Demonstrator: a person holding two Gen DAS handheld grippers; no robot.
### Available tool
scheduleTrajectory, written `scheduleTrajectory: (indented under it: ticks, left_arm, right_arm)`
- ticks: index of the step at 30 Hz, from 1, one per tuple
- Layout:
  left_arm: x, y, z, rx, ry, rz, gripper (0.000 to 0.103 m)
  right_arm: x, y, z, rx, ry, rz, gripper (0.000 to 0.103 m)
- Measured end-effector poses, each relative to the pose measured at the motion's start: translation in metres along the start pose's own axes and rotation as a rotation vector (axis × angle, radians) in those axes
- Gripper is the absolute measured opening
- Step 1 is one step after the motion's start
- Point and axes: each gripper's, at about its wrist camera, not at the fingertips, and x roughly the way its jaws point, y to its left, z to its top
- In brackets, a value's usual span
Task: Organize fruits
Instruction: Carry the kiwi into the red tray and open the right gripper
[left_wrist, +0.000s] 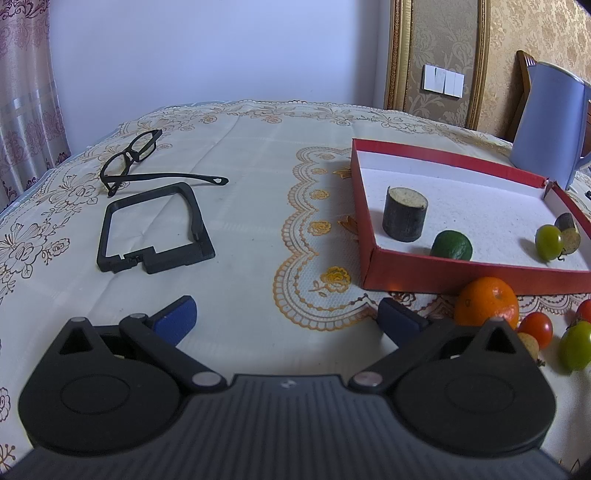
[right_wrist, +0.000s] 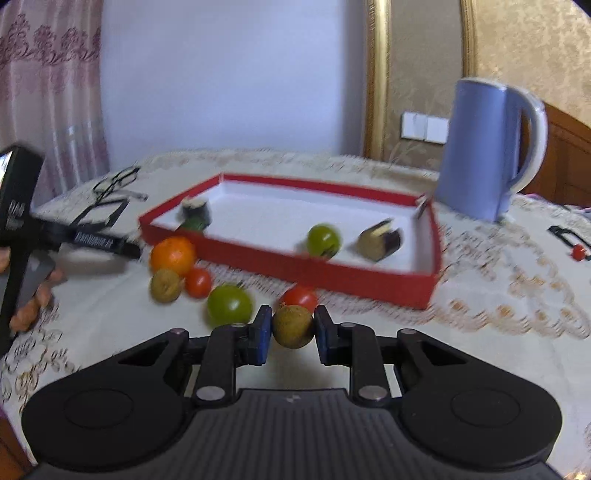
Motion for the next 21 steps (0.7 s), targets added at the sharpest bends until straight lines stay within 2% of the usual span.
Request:
scheduleTrajectory:
  ticks: [8, 15, 21]
  left_arm:
    - [0.0, 0.0, 0.0, 0.0, 0.0, 0.0, 0.103]
    - [0.0, 0.0, 0.0, 0.0, 0.0, 0.0, 0.103]
    - [0.0, 0.0, 0.0, 0.0, 0.0, 0.0, 0.103]
  right_arm:
    - [0.026, -0.033, 0.038, 0.054, -0.034, -0.091, 0.024]
    - [0.076, -0.049, 0.047, 0.085, 0.073, -0.125, 0.024]
    - [0.097, -0.051, 0.048, 0.08, 0.106, -0.141, 0.024]
